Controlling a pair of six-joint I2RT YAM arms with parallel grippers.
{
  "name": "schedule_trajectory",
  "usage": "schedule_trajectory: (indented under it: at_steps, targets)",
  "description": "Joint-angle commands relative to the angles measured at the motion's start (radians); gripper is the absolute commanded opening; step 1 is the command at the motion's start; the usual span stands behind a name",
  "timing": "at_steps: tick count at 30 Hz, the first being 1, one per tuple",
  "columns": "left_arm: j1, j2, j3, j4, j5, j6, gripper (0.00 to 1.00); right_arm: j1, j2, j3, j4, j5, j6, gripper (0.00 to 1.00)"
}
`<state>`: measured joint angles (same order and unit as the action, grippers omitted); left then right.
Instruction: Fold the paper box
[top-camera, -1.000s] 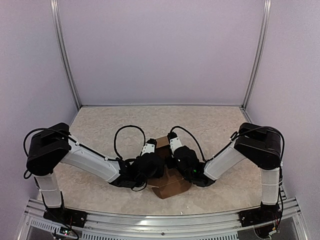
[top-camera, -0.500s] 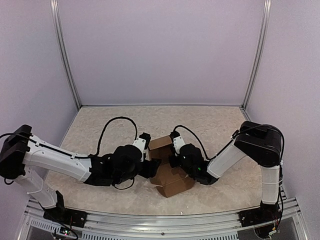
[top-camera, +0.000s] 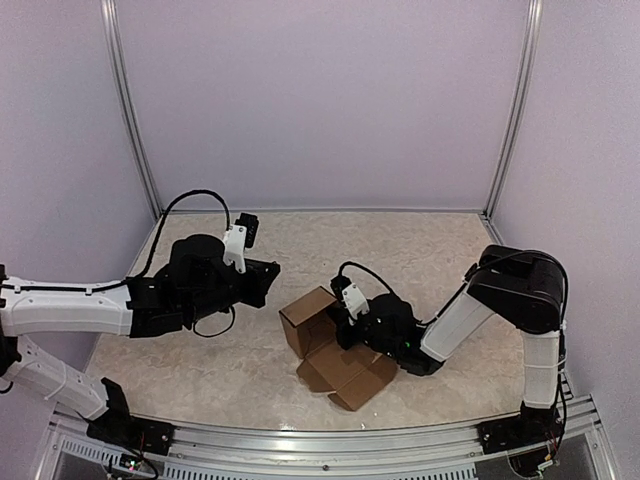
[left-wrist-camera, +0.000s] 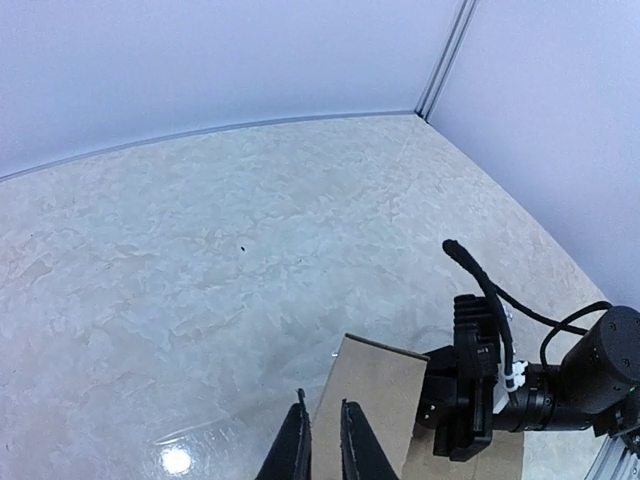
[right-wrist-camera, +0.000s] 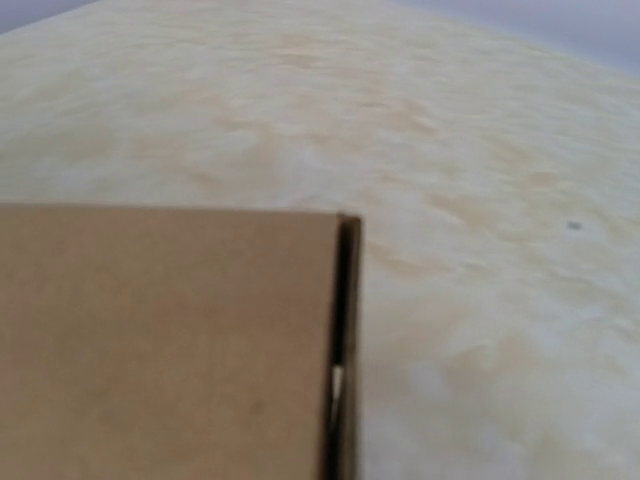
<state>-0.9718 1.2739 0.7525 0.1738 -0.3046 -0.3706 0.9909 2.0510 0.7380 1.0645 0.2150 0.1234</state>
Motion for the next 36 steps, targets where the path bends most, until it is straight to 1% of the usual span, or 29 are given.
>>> schedule_trajectory:
  at_steps: [1, 3, 5, 10, 18, 25, 31, 32, 34, 36]
  targets:
    - [0.051, 0.019, -0.013, 0.037, 0.144, 0.000, 0.03, -0.004, -0.013, -0.024, 0.051, -0.151, -0.023, 0.00]
    - [0.065, 0.043, -0.007, 0.060, 0.191, -0.009, 0.00, -0.002, -0.006, -0.034, 0.082, -0.183, -0.024, 0.00]
    - [0.077, 0.077, 0.000, 0.085, 0.236, -0.022, 0.00, -0.003, 0.006, -0.041, 0.123, -0.210, -0.029, 0.00]
    - [0.082, 0.168, 0.045, 0.118, 0.361, -0.038, 0.00, 0.001, 0.039, -0.031, 0.145, -0.262, -0.033, 0.00]
    - [0.078, 0.297, 0.095, 0.128, 0.431, -0.060, 0.00, 0.006, 0.090, -0.037, 0.217, -0.247, -0.069, 0.00]
    - [0.066, 0.390, 0.122, 0.109, 0.420, -0.056, 0.00, 0.008, 0.127, -0.040, 0.266, -0.247, -0.071, 0.00]
    - [0.053, 0.436, 0.136, 0.074, 0.391, -0.045, 0.00, 0.008, 0.144, -0.040, 0.290, -0.243, -0.070, 0.00]
    - [0.052, 0.440, 0.133, 0.072, 0.388, -0.046, 0.00, 0.008, 0.144, -0.042, 0.295, -0.241, -0.071, 0.01]
    - [0.049, 0.450, 0.131, 0.071, 0.386, -0.048, 0.00, 0.008, 0.146, -0.040, 0.302, -0.236, -0.070, 0.09]
    - [0.048, 0.456, 0.129, 0.069, 0.386, -0.050, 0.00, 0.008, 0.148, -0.036, 0.306, -0.231, -0.070, 0.13]
